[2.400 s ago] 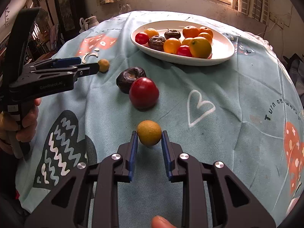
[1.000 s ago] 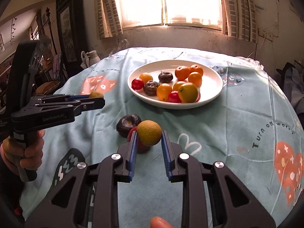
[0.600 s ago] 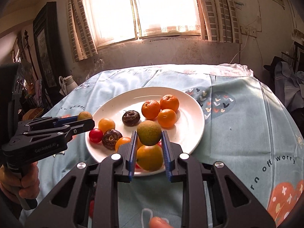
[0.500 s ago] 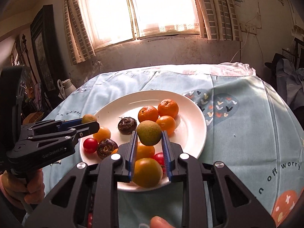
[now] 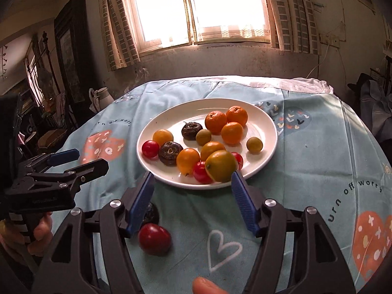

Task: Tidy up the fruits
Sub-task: 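Grasp the last red tomato with the right tool while the left tool grasps a dark brown fruit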

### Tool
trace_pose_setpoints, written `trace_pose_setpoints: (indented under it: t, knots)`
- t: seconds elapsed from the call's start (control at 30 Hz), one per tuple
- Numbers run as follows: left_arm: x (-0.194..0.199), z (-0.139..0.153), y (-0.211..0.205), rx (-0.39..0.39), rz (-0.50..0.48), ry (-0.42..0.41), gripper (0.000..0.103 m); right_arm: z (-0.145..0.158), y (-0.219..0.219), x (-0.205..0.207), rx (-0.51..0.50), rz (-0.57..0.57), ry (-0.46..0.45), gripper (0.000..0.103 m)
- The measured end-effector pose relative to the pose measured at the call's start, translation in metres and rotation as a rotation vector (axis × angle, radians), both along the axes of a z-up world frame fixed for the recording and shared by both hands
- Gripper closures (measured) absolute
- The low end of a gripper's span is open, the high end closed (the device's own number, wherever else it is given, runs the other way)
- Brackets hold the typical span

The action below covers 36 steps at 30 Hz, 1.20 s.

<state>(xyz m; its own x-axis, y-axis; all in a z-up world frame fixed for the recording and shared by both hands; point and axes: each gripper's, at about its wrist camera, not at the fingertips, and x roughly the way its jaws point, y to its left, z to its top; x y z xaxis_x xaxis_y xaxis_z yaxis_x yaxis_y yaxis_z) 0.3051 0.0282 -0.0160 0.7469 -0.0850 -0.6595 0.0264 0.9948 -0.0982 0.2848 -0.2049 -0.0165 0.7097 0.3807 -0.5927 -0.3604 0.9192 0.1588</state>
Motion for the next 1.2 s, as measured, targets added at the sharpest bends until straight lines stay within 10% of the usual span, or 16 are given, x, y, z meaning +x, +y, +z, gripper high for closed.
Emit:
trace_pose_setpoints:
  t: [0.27, 0.9, 1.2]
  knots:
    - [-0.028, -0.025, 0.037, -0.055, 0.163, 0.076, 0.003, -0.024, 0.025, -0.035, -0.096, 0.078, 0.069, 0.037]
    - [-0.028, -0.026, 0.037, -0.065, 0.174, 0.093, 0.003, -0.051, 0.053, -0.028, -0.256, 0.14, 0.092, 0.038]
    - [-0.024, -0.029, 0.042, -0.052, 0.199, 0.1, 0.003, -0.054, 0.056, -0.025, -0.263, 0.146, 0.113, 0.058]
